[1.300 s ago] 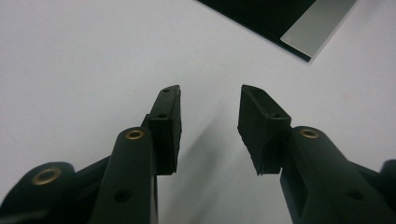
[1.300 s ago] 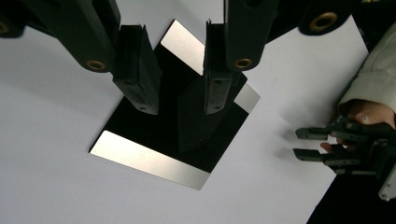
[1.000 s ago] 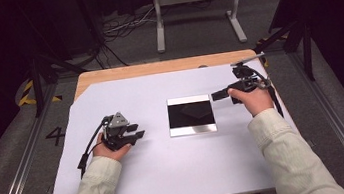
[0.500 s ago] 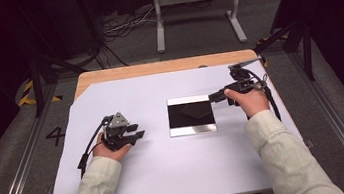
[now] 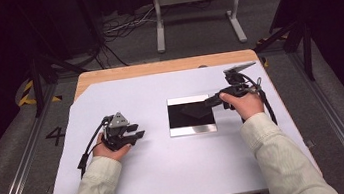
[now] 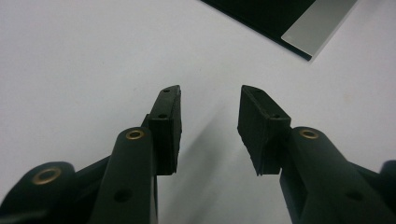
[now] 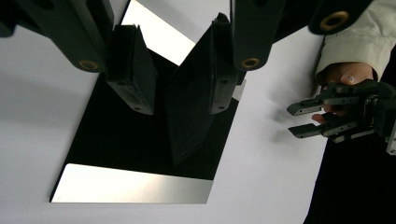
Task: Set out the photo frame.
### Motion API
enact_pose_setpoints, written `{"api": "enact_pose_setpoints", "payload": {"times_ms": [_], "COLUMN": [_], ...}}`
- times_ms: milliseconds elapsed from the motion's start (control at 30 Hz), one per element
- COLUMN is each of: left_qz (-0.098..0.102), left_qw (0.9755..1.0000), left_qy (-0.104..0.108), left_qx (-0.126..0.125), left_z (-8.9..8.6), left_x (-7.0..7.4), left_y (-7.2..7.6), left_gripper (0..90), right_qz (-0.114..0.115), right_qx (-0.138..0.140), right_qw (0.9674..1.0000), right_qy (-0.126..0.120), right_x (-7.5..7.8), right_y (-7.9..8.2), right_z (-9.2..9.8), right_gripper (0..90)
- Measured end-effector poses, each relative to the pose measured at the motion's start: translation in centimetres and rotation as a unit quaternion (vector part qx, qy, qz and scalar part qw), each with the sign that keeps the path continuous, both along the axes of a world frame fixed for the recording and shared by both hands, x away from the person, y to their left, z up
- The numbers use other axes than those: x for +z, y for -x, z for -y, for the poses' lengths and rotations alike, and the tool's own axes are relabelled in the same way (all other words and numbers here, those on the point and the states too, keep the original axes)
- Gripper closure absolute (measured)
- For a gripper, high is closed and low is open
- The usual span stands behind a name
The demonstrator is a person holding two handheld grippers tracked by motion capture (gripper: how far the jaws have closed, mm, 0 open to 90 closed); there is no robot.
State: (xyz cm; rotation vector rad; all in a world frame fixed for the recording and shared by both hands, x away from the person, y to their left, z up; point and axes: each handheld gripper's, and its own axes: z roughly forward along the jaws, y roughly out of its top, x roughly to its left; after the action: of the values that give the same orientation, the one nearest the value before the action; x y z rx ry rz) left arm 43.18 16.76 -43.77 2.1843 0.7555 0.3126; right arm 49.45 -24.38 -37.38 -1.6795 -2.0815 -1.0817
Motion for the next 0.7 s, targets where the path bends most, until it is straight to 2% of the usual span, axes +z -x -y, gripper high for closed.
{"api": "enact_pose_setpoints", "payload": {"times_ms": [267, 700], "left_qz": [-0.003, -0.001], "left_qw": [1.0000, 1.0000], "left_qy": [0.001, -0.001], "left_qx": [0.001, 0.000], "left_z": [0.0, 0.1], "left_x": [0.0, 0.0], "left_y": [0.0, 0.0], "left_gripper": [60.2, 60.3], "right_qz": [-0.020, -0.037], "right_qx": [0.004, 0.011], "right_qw": [0.9996, 0.9990], "right_qy": [-0.017, -0.022], "right_x": [-0.8, -1.5], "right_y": [-0.2, -0.5], "right_z": [-0.6, -1.2], "right_gripper": [60.6, 60.6]}}
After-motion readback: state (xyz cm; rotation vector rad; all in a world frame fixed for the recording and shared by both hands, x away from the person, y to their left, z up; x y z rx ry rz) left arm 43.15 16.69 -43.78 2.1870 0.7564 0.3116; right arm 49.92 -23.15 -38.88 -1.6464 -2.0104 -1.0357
